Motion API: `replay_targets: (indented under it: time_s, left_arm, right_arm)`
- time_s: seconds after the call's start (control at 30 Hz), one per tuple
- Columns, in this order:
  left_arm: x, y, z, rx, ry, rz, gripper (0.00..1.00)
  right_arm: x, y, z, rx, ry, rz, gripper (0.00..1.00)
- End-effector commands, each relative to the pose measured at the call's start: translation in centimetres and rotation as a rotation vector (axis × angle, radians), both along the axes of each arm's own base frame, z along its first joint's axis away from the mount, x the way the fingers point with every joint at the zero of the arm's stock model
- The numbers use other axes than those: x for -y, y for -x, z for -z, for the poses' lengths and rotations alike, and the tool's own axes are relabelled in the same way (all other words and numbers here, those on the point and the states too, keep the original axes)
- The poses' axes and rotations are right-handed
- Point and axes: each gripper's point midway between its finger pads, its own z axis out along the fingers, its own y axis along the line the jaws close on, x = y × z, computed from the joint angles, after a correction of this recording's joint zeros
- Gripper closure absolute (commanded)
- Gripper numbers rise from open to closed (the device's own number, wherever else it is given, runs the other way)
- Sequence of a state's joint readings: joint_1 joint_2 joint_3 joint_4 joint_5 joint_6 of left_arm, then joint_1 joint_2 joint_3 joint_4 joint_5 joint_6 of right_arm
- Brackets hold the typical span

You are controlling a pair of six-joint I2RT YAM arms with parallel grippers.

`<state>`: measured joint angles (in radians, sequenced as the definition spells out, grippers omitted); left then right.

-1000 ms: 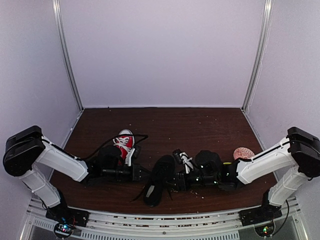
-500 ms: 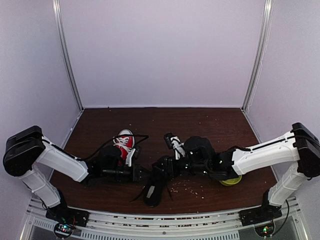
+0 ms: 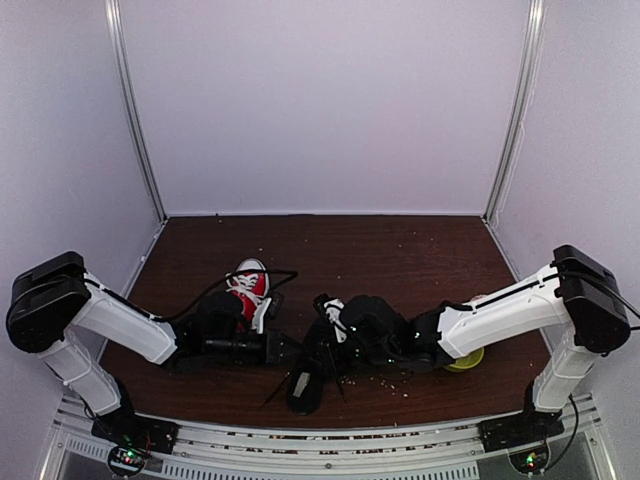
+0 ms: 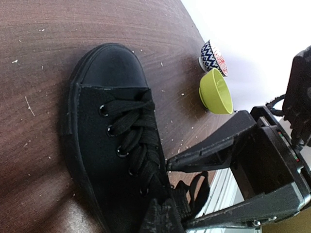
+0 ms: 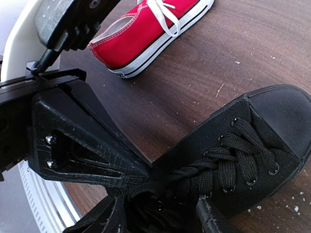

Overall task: Tie the shoes
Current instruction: Tie the loops with the shoelace on the shoe.

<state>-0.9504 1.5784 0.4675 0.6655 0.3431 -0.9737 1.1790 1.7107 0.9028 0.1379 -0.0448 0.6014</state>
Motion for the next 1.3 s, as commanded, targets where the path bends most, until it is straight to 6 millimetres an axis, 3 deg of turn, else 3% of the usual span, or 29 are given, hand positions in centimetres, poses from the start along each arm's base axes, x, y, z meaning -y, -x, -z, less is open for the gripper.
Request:
replay_targets:
  time_s: [0.0, 0.3, 0.5, 0.67, 0.8, 0.93, 1.1, 1.27]
  left_arm:
    - [0.6, 0.2, -0.8, 0.034, 0.029, 0.022, 1.0]
    - [0.1, 0.2, -0.5, 0.035, 0.02, 0.005, 1.0]
    - [-0.2, 0.2, -0.8, 0.043, 0.022, -0.004, 1.0]
    - [-0.5, 0.0, -1.3, 0.056, 0.012, -0.017, 0.72]
    - [-1.0, -0.2, -1.6, 0.069, -0.021, -0.033, 0.59]
    - [-0.9, -0.1, -1.2, 0.075, -0.093, -0.011, 0.64]
    - [1.1, 0.9, -2.0, 0.129, -0.188, 0.071, 0.7]
    - [1.2, 0.7, -2.0, 0.139, -0.217, 0.066, 0.71]
  right_arm:
    - [0.4, -0.4, 0.0, 0.016, 0.016, 0.034, 0.56]
    - [1.1, 0.1, 1.1, -0.017, -0.001, 0.047, 0.84]
    - [1.3, 0.5, 1.5, -0.035, -0.023, 0.044, 0.94]
    - [1.1, 0.5, 1.3, -0.032, -0.036, 0.038, 0.98]
    - [1.1, 0.6, 1.3, -0.033, -0.038, 0.035, 0.99]
    - [1.2, 0.6, 1.4, -0.032, -0.039, 0.035, 0.99]
    - [1.3, 0.6, 1.3, -0.031, -0.039, 0.037, 0.99]
    - [1.3, 0.6, 1.2, -0.031, -0.042, 0.037, 1.0]
